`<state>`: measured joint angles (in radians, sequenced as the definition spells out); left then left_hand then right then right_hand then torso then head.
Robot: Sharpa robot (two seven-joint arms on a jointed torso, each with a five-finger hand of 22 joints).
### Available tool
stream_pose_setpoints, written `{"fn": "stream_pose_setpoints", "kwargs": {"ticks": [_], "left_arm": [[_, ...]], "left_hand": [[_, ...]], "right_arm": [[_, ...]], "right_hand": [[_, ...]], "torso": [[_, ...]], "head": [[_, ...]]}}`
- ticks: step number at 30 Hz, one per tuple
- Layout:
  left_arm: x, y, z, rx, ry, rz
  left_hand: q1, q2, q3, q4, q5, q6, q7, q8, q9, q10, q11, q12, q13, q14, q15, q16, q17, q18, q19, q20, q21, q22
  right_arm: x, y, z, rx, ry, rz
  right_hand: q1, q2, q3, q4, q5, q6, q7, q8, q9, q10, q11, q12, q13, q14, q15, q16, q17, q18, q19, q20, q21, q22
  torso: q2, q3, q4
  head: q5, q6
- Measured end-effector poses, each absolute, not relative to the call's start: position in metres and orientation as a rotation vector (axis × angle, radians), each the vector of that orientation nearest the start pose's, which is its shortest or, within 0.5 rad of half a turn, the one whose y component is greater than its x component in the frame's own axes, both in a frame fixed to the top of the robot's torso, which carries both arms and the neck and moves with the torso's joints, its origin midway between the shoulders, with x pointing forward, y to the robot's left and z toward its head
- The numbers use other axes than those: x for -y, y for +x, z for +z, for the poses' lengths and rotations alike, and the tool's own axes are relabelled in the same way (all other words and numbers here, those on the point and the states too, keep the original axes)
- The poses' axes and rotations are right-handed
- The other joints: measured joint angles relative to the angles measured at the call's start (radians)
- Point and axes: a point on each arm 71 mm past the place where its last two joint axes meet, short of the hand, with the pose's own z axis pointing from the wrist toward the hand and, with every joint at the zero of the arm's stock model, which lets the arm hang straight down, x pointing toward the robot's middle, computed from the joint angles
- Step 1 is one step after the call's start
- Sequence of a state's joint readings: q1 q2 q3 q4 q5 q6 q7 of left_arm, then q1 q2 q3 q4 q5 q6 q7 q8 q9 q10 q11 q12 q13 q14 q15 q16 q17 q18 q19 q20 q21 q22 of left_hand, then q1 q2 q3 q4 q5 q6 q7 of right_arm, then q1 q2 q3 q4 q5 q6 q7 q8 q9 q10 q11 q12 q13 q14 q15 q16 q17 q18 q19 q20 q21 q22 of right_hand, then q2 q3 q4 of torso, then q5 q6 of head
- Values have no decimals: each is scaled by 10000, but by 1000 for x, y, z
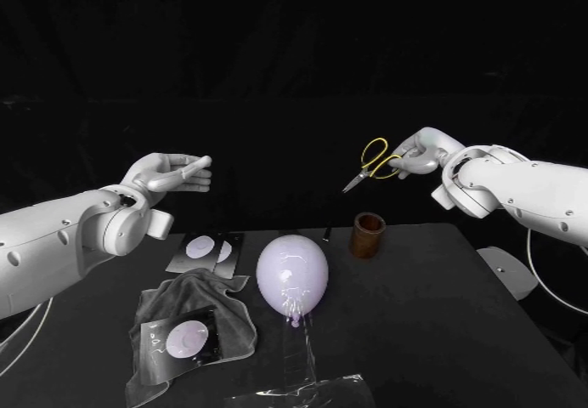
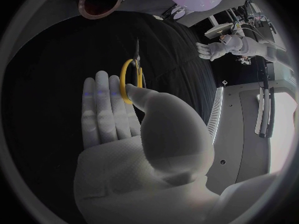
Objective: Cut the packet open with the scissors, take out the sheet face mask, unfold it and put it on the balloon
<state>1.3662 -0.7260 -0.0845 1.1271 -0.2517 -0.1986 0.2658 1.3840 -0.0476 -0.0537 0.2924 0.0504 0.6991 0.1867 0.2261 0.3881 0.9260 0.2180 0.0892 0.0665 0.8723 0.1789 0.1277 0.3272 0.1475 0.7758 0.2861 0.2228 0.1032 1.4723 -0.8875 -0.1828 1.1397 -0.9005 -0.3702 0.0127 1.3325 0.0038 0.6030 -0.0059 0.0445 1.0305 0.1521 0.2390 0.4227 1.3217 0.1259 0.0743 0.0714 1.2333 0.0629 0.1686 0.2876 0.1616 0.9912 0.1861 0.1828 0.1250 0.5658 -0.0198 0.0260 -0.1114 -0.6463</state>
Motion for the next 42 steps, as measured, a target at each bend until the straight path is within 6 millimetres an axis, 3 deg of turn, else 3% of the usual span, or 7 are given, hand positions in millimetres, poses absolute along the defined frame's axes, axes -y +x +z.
{"fn": "stream_pose_setpoints", "kwargs": {"ticks": [10,13,19,35,40,42], "left_arm": [[-271,568,-127,-14407,-8718,-12832],[-271,567,-127,-14382,-8768,-12935],[-271,566,-127,-14354,-8837,-13083],[-274,563,-127,-14331,-8907,-13210],[-276,563,-127,-14316,-8931,-13192],[-277,563,-127,-14314,-8934,-13192]], "left_hand": [[41,41,-74,11,0,55,5,0,-24,4,-4,0,-1,0,0,0,-1,-1,143,0,47,-1],[42,41,-126,14,0,102,29,0,-25,71,0,0,-1,69,0,39,-2,147,178,33,47,-1],[41,41,-126,14,0,161,40,0,-25,108,-37,0,-2,69,0,39,-3,152,179,34,46,-2],[41,42,-125,14,0,160,39,48,-25,144,0,0,-3,69,0,39,-6,147,178,34,46,-4],[41,41,-125,13,0,160,39,48,-25,144,0,0,-3,68,1,39,-7,144,178,33,46,-5],[41,42,-125,14,-1,160,39,48,-25,152,-9,0,-3,68,1,39,-7,143,178,33,46,-5]], "right_arm": [[396,543,-103,-15219,4655,4650],[401,541,-107,-15502,4752,4460],[404,537,-119,-16165,4835,4165],[404,540,-145,-17050,4826,3385],[393,543,-154,-17218,4684,3364],[385,544,-158,-17282,4590,3424]], "right_hand": [[-92,-92,171,-171,-8,30,-31,39,71,74,-62,-20,0,51,-22,0,24,-4,36,37,0,11],[-133,-133,193,-193,-8,32,-33,39,73,75,-62,-20,0,51,-22,0,24,-4,36,37,0,10],[-142,-142,194,-194,-8,32,-33,39,78,76,-64,-21,0,52,-21,0,23,102,36,37,0,10],[-139,-139,193,-193,-27,27,-30,22,101,110,-98,-57,-1,51,-18,0,30,93,35,37,-1,8],[-137,-138,207,-207,1,26,-29,2,102,110,-98,-91,-23,64,-5,0,30,85,34,37,-1,7],[-127,-152,190,-229,2,-49,46,2,121,70,-139,-136,-65,-44,56,-116,25,83,2,54,-1,0]], "torso": [[8,6,14],[12,6,26],[19,11,32],[25,7,38],[25,7,37],[26,7,34]], "head": [[-188,-47],[-244,-61],[-292,-104],[-277,-156],[-218,-190],[-206,-203]]}}
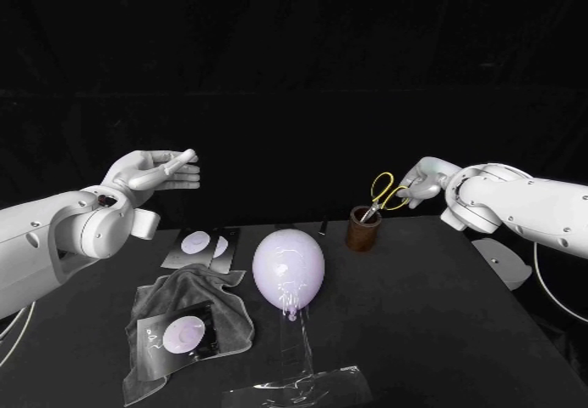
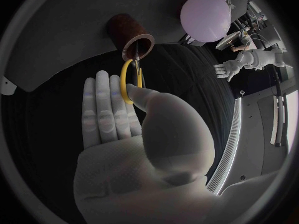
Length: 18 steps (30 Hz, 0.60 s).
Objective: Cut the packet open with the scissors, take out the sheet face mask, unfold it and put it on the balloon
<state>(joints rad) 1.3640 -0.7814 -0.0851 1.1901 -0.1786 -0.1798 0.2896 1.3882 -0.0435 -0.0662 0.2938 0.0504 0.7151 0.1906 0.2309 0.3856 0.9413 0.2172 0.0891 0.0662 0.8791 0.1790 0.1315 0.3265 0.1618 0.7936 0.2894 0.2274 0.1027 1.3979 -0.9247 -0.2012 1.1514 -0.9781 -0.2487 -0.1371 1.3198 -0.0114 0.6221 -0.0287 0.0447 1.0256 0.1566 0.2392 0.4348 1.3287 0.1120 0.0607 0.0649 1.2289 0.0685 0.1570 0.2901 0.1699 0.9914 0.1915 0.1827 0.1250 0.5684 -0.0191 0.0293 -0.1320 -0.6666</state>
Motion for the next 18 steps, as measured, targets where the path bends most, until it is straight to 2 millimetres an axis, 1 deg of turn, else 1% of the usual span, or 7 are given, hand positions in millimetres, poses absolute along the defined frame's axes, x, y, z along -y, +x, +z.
{"fn": "stream_pose_setpoints", "kwargs": {"ticks": [2,3,4,8,12,14,18], "left_arm": [[-277,563,-127,-14315,-8936,-13195],[-277,563,-127,-14318,-8936,-13199],[-277,563,-127,-14319,-8935,-13203],[-277,563,-127,-14335,-8930,-13226],[-277,562,-127,-14366,-8918,-13266],[-277,562,-127,-14383,-8913,-13287],[-277,562,-127,-14412,-8902,-13320]], "left_hand": [[0,0,0,0,0,0,0,0,0,28,-28,0,0,0,0,0,0,-1,0,0,0,0],[0,0,0,0,0,0,0,0,0,28,-28,0,0,0,0,0,-1,0,0,0,0,-1],[0,0,0,0,0,0,0,0,0,28,-28,0,0,0,0,0,-1,-1,0,0,0,-1],[0,0,0,0,0,0,0,0,0,28,-28,0,-1,0,0,0,-2,-3,0,0,0,-1],[0,0,0,0,0,0,0,0,0,28,-28,0,-1,-1,0,0,-2,-4,0,0,0,-2],[0,0,0,0,0,0,0,0,0,28,-28,0,-1,-1,0,0,-3,-5,-1,0,0,-2],[-32,32,0,0,0,65,6,0,-9,28,-28,0,-1,-1,1,0,-3,-6,-1,0,0,-2]], "right_arm": [[380,545,-161,-17318,4532,3464],[377,545,-162,-17330,4500,3483],[375,546,-164,-17336,4471,3500],[368,547,-167,-17262,4391,3536],[365,547,-168,-17194,4348,3577],[363,546,-168,-17214,4301,3626],[359,546,-169,-17267,4190,3683]], "right_hand": [[41,-95,12,-123,1,-196,114,-69,24,-183,-80,0,-40,-180,72,-98,-18,-3,-157,37,-45,-27],[-75,-313,31,-211,40,-474,248,-227,41,-604,24,3,-54,-348,135,-172,-35,-4,-245,112,-125,-61],[-141,-455,27,-208,64,-594,301,-311,-1,-808,81,3,-55,-407,160,-199,-44,-5,-280,147,-157,-77],[-742,-1226,-335,97,78,-1300,656,-793,-288,-1863,473,2,-55,-749,469,-419,-97,-6,-497,364,-359,-205],[-913,-1577,-667,233,78,-1553,670,-968,-396,-2289,617,2,-40,-1084,622,-551,-172,-8,-656,523,-516,-317],[-917,-1672,-946,307,78,-1728,634,-1103,-465,-2621,716,2,-39,-1473,734,-739,-279,-8,-797,664,-672,-407],[-891,-1694,-1369,432,78,-1954,582,-1252,-558,-2988,843,2,-34,-1980,879,-884,-468,-8,-1020,788,-854,-519]], "torso": [[0,0,0],[0,0,0],[0,0,0],[0,-3,1],[-3,-12,-1],[-9,-13,-3],[-18,-12,-11]], "head": [[2,-5],[5,-10],[7,-12],[11,-27],[33,-54],[37,-70],[43,-80]]}}
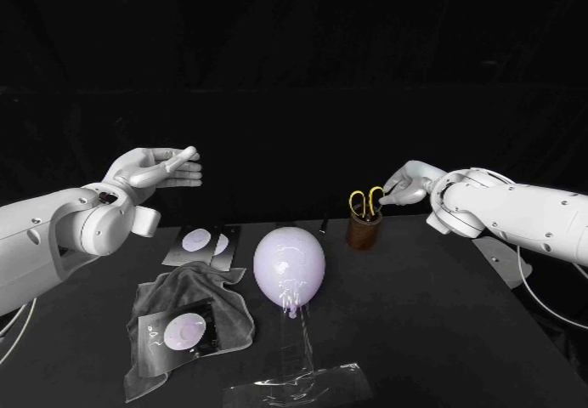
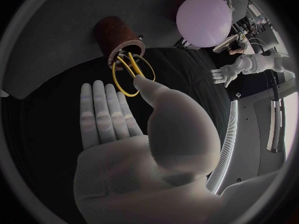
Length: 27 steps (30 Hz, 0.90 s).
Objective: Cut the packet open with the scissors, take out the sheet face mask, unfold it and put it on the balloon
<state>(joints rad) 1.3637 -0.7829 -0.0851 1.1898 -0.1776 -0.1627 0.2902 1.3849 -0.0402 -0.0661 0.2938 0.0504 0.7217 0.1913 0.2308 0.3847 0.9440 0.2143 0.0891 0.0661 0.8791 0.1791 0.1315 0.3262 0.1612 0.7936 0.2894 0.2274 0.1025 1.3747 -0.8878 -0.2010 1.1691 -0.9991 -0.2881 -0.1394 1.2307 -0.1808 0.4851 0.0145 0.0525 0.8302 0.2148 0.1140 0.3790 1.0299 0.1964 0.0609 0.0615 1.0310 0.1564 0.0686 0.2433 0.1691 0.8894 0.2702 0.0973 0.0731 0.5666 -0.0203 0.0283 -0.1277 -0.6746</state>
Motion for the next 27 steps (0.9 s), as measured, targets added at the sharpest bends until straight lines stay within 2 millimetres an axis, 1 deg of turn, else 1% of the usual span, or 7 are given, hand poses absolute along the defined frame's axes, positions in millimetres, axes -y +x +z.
{"fn": "stream_pose_setpoints", "kwargs": {"ticks": [6,12,16,18,22,25,27], "left_arm": [[-276,562,-127,-14449,-8888,-13364],[-277,562,-128,-14477,-8879,-13396],[-278,562,-127,-14481,-8844,-13447],[-280,561,-128,-14478,-8806,-13477],[-284,558,-134,-14543,-8738,-13524],[-288,553,-142,-14696,-8701,-13565],[-290,547,-150,-14855,-8688,-13601]], "left_hand": [[34,47,-20,-20,0,0,0,0,0,0,0,0,0,0,0,0,-1,-2,36,-35,0,-1],[34,47,-28,-28,0,0,0,0,0,0,0,0,-1,-1,0,0,-2,-4,38,-33,0,-1],[311,121,-134,-62,0,290,20,146,1,204,-124,68,1,64,-63,0,-17,-5,130,-17,39,-22],[612,114,-214,-76,0,554,61,272,17,499,-232,116,22,152,-150,71,-17,-6,179,1,39,-48],[1251,156,-289,-151,0,841,126,350,25,930,-395,194,44,365,-293,193,2,-8,270,-17,85,-74],[1830,271,-135,-305,0,1005,179,358,0,1271,-519,302,78,660,-401,354,93,14,451,-52,154,-76],[1987,280,-108,-332,0,1056,162,358,-43,1375,-555,302,78,772,-484,410,145,121,562,-60,224,-66]], "right_arm": [[357,544,-169,-17304,4063,3705],[356,542,-169,-17241,4002,3826],[360,537,-167,-17000,4008,3926],[364,536,-166,-16832,4035,3920],[375,532,-162,-16372,4114,3879],[384,527,-157,-15905,4192,3950],[388,523,-154,-15513,4253,4185]], "right_hand": [[52,-46,-890,308,0,-397,-130,-245,-177,-575,152,0,8,-697,192,-6,-337,-2,-131,124,-162,-36],[447,242,-2253,766,55,-549,-150,-298,-333,-851,220,39,8,-973,286,-6,-643,-5,-166,159,-224,-36],[1060,508,-3839,1362,133,-732,-183,-344,-500,-1145,262,39,18,-1275,383,-6,-937,-7,-425,161,-296,-53],[1446,580,-4727,1877,208,-938,-203,-374,-652,-1323,361,39,18,-1546,473,-6,-1121,-8,-842,171,-298,-71],[1913,406,-5604,2693,325,-1315,-247,-410,-869,-1548,414,38,18,-1721,543,-6,-1295,-10,-1078,177,-298,-72],[2127,609,-5664,2754,344,-1190,-249,-410,-856,-1548,413,77,17,-1675,497,46,-1306,-13,-1078,177,-298,-57],[2575,1057,-5559,2650,513,-684,-212,-206,-751,-1255,325,238,35,-1339,399,230,-1313,-17,-1078,177,-298,-58]], "torso": [[-1,6,-2],[4,6,-3],[4,6,-3],[-2,6,-8],[-22,6,-14],[-31,6,-10],[-37,6,-11]], "head": [[0,6],[1,18],[1,-6],[7,-17],[16,-63],[15,-99],[47,-140]]}}
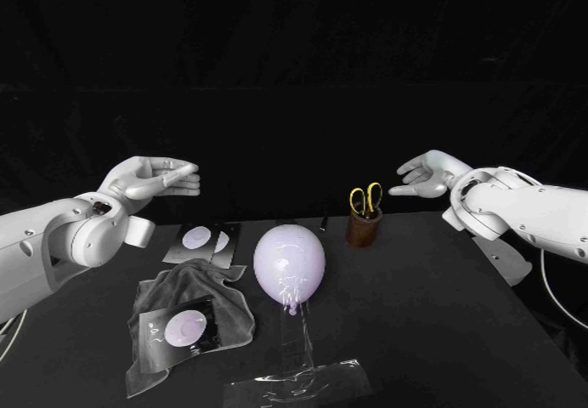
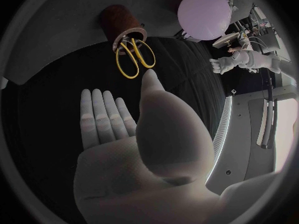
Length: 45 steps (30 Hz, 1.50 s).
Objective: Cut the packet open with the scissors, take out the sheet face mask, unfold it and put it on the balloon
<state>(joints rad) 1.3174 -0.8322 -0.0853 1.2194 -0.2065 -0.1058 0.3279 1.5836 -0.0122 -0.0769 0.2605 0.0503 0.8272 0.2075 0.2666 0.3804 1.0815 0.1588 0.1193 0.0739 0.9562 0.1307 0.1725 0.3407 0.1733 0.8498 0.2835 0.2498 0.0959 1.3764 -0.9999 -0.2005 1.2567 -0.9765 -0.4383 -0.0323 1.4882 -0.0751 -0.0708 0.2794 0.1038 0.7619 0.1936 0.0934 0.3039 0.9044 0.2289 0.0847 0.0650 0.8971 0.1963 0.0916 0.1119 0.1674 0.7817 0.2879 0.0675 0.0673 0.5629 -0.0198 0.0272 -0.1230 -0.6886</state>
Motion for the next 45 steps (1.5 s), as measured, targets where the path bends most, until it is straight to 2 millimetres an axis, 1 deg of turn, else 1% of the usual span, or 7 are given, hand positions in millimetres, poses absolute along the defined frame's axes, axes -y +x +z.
{"fn": "stream_pose_setpoints", "kwargs": {"ticks": [2,6,9,21,31,39,45], "left_arm": [[-291,544,-154,-14948,-8676,-13623],[-296,532,-165,-15219,-8642,-13674],[-301,524,-172,-15392,-8633,-13648],[-306,492,-205,-16154,-8656,-13532],[-304,462,-229,-16966,-7958,-13101],[-303,437,-261,-17849,-6398,-11727],[-307,425,-278,-18182,-4779,-10462]], "left_hand": [[116,-11,0,0,0,0,0,0,-31,1,1,0,-3,74,2,48,19,0,32,-30,8,9],[304,-38,0,0,0,72,-1,0,-91,72,-1,-63,-32,148,-40,106,78,2,184,-61,95,29],[355,-89,-20,21,0,72,0,-40,-129,73,0,-69,-41,203,-24,105,106,4,244,-100,129,32],[561,-116,-111,169,0,123,18,-176,-254,143,3,-235,-46,485,-88,364,273,-4,477,-189,273,75],[784,-234,-166,224,0,121,-56,-271,-340,142,4,-301,-55,103,-1,365,333,-14,175,-39,125,-28],[850,-382,-348,264,0,-288,-29,-503,-460,-529,340,-467,-65,-820,305,282,357,-26,-490,56,-217,-186],[221,-1010,-404,320,0,-720,-180,-543,-482,-1355,629,-533,-90,-1853,659,-103,118,-373,-1491,60,-786,-313]], "right_arm": [[389,520,-152,-15263,4294,4415],[390,509,-143,-14378,4430,5447],[383,497,-137,-13810,4489,6415],[306,447,-136,-13595,4846,10280],[222,426,-168,-15482,2904,12028],[186,421,-179,-16237,1272,12229],[174,418,-183,-16459,402,12046]], "right_hand": [[166,165,45,-95,6,166,28,77,23,153,-48,69,0,132,-36,76,6,-11,0,0,0,0],[1251,821,699,-638,-284,1172,222,497,89,1311,-460,370,-2,1322,-475,635,191,64,902,-177,457,170],[1554,877,1082,-629,-284,1611,238,533,46,1819,-662,369,-26,1931,-722,874,325,101,1463,-414,713,255],[1659,366,2092,-436,-284,2298,-133,511,-159,3076,-1241,-23,-14,5044,-1686,2358,1404,87,3846,-1574,2494,1145],[1207,-85,2993,-301,-347,2493,-328,366,-235,3623,-1468,-200,21,5676,-1990,6113,3655,-14,4722,-2035,4712,2660],[985,-300,3867,-494,-423,2525,-325,366,-175,3680,-1484,-200,34,5676,-1989,8220,5156,-63,4688,-2080,6239,4195],[675,-437,4010,-450,-424,2531,-330,319,-159,3679,-1483,-200,33,5672,-1985,8598,5417,-64,4571,-2036,6529,4547]], "torso": [[-9,-2,-4],[-27,-14,-3],[-44,-25,13],[-186,-56,123],[-279,-50,173],[-262,-44,173],[-271,-44,184]], "head": [[38,-49],[288,-185],[582,-351],[1725,-1139],[2573,-1385],[2844,-1375],[2989,-1459]]}}
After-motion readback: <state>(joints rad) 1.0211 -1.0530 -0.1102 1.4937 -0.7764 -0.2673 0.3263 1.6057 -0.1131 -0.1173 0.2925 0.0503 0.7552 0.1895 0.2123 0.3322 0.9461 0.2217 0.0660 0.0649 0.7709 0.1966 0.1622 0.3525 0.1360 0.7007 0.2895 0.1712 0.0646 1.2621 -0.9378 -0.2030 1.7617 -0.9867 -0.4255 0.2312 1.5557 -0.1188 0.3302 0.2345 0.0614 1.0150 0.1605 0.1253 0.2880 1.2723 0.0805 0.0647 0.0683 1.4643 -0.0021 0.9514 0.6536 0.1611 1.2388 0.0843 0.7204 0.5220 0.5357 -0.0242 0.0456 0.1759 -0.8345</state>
